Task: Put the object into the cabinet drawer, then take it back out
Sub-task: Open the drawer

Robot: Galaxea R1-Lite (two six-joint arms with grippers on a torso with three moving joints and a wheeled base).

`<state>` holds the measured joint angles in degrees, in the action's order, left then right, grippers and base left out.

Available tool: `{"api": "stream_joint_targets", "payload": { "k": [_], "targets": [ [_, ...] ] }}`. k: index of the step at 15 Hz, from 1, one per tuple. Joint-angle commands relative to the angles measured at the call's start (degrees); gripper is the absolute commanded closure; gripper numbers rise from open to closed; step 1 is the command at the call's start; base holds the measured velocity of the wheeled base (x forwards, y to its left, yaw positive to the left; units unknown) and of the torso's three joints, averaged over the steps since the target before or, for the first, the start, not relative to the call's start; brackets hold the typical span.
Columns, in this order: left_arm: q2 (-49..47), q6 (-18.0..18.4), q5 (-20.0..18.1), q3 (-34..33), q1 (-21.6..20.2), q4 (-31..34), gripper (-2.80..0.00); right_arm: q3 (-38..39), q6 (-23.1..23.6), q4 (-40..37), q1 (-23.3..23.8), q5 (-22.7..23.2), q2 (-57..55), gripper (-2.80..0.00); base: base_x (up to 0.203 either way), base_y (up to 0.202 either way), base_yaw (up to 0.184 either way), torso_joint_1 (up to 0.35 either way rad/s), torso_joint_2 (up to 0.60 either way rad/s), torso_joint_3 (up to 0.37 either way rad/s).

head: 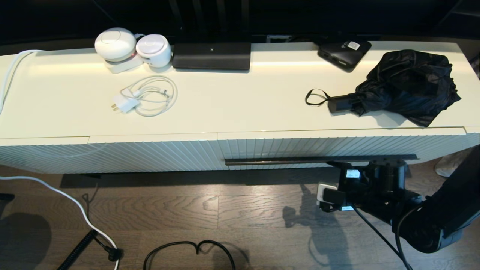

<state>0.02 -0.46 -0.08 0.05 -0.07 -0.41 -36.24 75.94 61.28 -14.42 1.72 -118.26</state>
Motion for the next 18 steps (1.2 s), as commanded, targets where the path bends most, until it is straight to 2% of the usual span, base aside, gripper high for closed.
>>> {"api": "stream_joint_targets", "payload": {
  "k": [1, 5, 13, 18],
  "targets": [
    [0.15, -0.02, -0.01, -0.01, -0.01, -0.02, 0.0, -2.95, 0.43, -2.05, 0.42, 0.93, 1.26, -2.8, 0.0, 0.0, 0.0, 0.0, 0.0, 0.0],
    [0.15, -0.06, -0.01, -0.05, -0.01, -0.02, 0.0, -5.94, 0.43, -9.99, 0.49, 1.36, 5.72, -2.8, 0.0, 0.0, 0.0, 0.0, 0.0, 0.0],
    [0.06, -0.06, -0.01, 0.04, -0.01, -0.02, 0.0, -9.39, 0.86, -33.28, 1.58, 1.36, 18.19, -2.8, 0.0, 0.0, 0.0, 0.0, 0.0, 0.0],
    [0.15, -0.06, -0.01, 0.04, -0.01, -0.02, 0.0, -10.14, 0.67, -34.05, 1.21, 1.45, 15.22, -2.8, 0.0, 0.0, 0.0, 0.0, 0.0, 0.0]
  ]
}}
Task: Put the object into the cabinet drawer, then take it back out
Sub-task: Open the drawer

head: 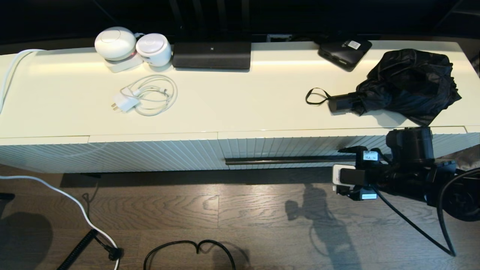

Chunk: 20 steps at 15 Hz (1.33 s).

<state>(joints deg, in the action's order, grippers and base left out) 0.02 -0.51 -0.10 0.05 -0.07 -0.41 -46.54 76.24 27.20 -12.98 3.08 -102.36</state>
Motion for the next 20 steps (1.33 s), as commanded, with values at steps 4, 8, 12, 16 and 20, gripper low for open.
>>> {"api": "stream_joint_targets", "payload": {
  "k": [4, 8, 12, 16, 20],
  "targets": [
    [0.15, -0.02, 0.01, -0.05, -0.01, -0.02, 0.0, 1.66, 0.22, 0.19, -0.64, 0.24, -2.36, -2.8, 0.0, 0.0, 0.0, 0.0, 0.0, 0.0],
    [0.15, -0.02, 0.01, -0.05, -0.01, -0.02, 0.0, 1.81, 0.14, 0.92, -0.64, 1.13, -4.69, -2.8, 0.0, 0.0, 0.0, 0.0, 0.0, 0.0],
    [0.15, -0.02, 0.01, 0.04, -0.01, -0.02, 0.0, 0.76, 0.06, 5.44, -0.9, 1.45, -8.44, -2.8, 0.0, 0.0, 0.0, 0.0, 0.0, 0.0],
    [0.15, -0.02, 0.01, -0.02, -0.01, -0.02, 0.0, 0.66, 0.15, 8.03, -1.15, 1.43, -7.75, -2.8, 0.0, 0.0, 0.0, 0.0, 0.0, 0.0],
    [0.15, -0.01, 0.01, 0.02, -0.01, -0.02, 0.0, -1.05, 0.23, 5.02, -1.08, 1.48, -8.45, -2.8, 0.0, 0.0, 0.0, 0.0, 0.0, 0.0]
  ]
}}
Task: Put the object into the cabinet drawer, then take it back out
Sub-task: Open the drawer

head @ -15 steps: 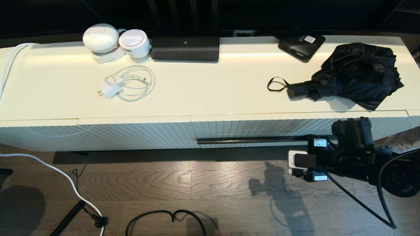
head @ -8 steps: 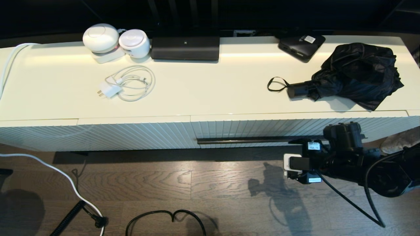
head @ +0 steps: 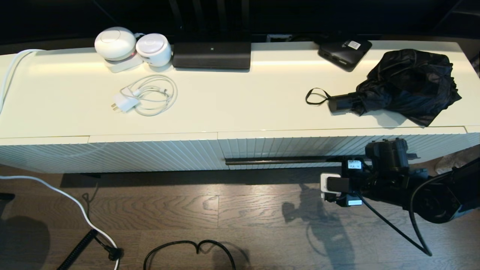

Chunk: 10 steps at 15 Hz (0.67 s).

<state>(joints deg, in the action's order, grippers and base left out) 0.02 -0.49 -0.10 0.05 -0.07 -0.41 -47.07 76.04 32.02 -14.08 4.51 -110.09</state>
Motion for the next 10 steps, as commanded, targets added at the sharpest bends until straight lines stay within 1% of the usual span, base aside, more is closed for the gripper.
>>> {"api": "stream_joint_targets", "payload": {
  "k": [1, 6, 10],
  "targets": [
    [0.15, -0.04, 0.01, -0.05, -0.01, -0.02, 0.0, -1.09, 0.42, 0.24, 0.02, 0.06, -1.11, -2.8, 0.0, 0.0, 0.0, 0.0, 0.0, 0.0],
    [0.15, -0.02, 0.01, 0.04, -0.01, -0.02, 0.0, -2.76, 0.6, 0.43, -0.25, 0.04, -2.56, -2.8, 0.0, 0.0, 0.0, 0.0, 0.0, 0.0],
    [0.15, 0.05, 0.01, 0.04, -0.01, -0.02, 0.0, -1.18, 0.6, 1.46, -0.25, 0.06, -2.85, -2.8, 0.0, 0.0, 0.0, 0.0, 0.0, 0.0]
  ]
}}
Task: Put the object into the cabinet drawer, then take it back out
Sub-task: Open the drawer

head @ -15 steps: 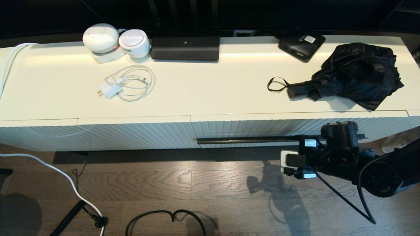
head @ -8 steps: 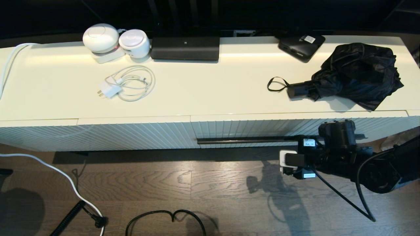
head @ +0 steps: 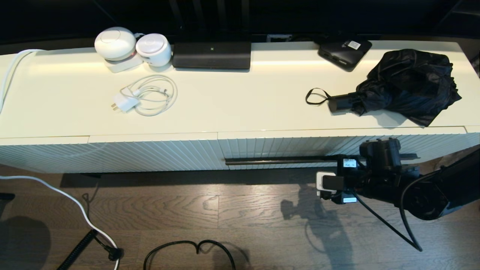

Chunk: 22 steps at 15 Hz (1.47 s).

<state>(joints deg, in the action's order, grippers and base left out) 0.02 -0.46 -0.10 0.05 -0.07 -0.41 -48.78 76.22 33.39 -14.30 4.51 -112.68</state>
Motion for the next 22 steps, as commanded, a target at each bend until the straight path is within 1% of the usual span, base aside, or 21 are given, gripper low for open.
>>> {"api": "stream_joint_targets", "payload": {
  "k": [1, 12, 18, 22],
  "targets": [
    [0.15, -0.06, 0.01, -0.05, -0.01, -0.02, 0.0, 0.76, 0.43, 0.09, -0.03, 0.06, -0.35, -2.8, 0.0, 0.0, 0.0, 0.0, 0.0, 0.0],
    [0.14, -0.06, 0.01, 0.03, -0.01, -0.02, 0.0, 6.34, 0.16, 0.09, -0.64, 0.24, 1.85, -2.8, 0.0, 0.0, 0.0, 0.0, 0.0, 0.0],
    [0.15, -0.06, 0.01, -0.04, -0.01, -0.02, 0.0, 12.26, 0.16, 0.19, -1.36, 0.24, 4.63, -2.8, 0.0, 0.0, 0.0, 0.0, 0.0, 0.0],
    [0.15, 0.02, 0.01, 0.04, -0.01, -0.02, 0.0, 14.28, 0.08, 0.97, -2.04, 0.24, 6.65, -2.8, 0.0, 0.0, 0.0, 0.0, 0.0, 0.0]
  ]
}}
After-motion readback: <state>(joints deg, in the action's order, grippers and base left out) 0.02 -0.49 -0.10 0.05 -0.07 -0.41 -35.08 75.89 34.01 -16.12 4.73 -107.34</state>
